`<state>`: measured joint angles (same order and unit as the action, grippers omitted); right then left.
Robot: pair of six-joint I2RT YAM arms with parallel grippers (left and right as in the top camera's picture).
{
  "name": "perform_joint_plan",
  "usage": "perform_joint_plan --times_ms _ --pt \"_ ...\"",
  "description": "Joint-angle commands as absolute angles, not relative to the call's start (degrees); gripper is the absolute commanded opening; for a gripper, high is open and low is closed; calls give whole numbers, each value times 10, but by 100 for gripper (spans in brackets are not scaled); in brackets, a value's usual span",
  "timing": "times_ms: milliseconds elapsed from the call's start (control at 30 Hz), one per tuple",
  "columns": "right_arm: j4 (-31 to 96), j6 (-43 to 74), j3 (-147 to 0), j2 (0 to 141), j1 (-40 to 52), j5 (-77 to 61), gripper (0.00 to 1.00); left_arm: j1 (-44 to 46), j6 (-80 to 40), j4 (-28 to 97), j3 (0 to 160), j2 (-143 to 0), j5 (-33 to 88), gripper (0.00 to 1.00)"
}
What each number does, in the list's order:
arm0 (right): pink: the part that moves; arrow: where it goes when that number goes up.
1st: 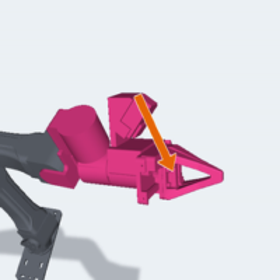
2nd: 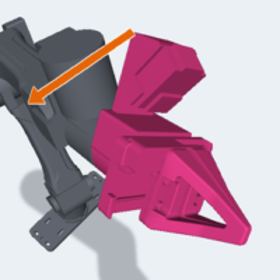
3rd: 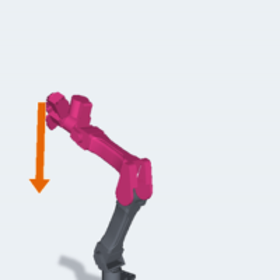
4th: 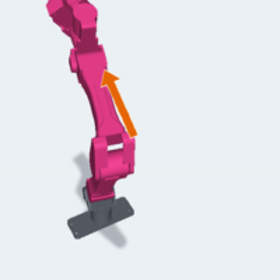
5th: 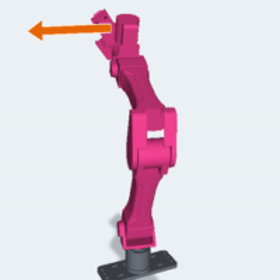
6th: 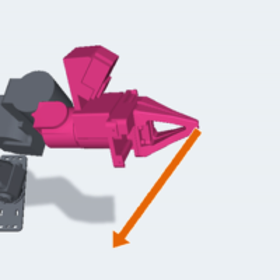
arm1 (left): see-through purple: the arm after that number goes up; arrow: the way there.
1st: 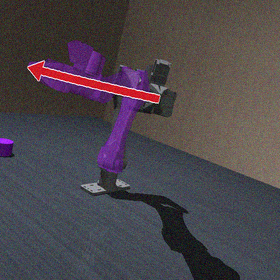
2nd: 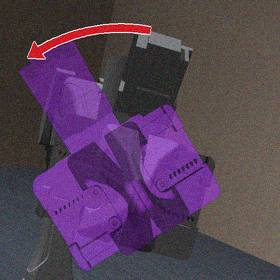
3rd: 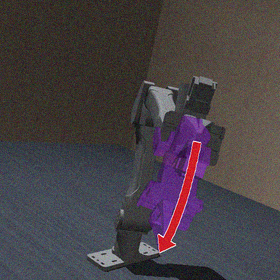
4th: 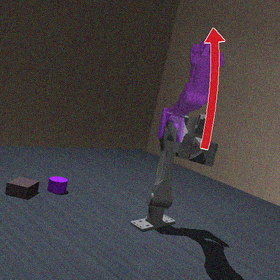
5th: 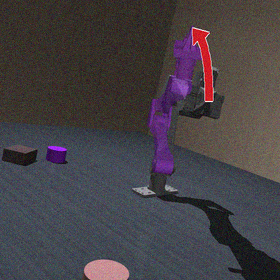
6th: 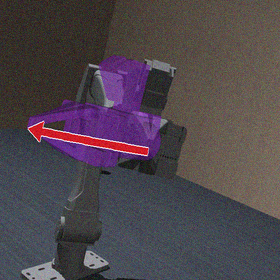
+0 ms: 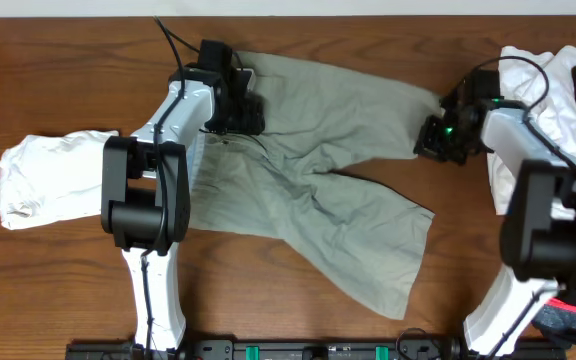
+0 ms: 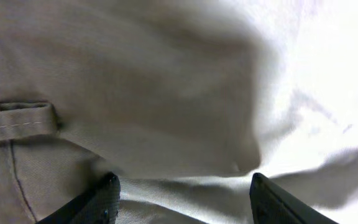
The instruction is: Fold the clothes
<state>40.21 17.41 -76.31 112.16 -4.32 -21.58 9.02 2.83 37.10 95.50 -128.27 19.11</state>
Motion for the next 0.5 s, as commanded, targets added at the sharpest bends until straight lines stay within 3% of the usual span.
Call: perform_joint_plan --times_ms 0,100,200,467 --pt "391 167 -801 995 -47 -203 1 82 27 385 940 -1323 166 68" --pt "366 185 -858 960 -60 -105 3 82 27 387 940 -1323 167 68" --pt "378 181 -888 971 -72 -80 43 82 27 388 940 -1323 167 68" --pt "522 109 -883 1047 -79 -75 66 82 27 388 940 -1323 167 68"
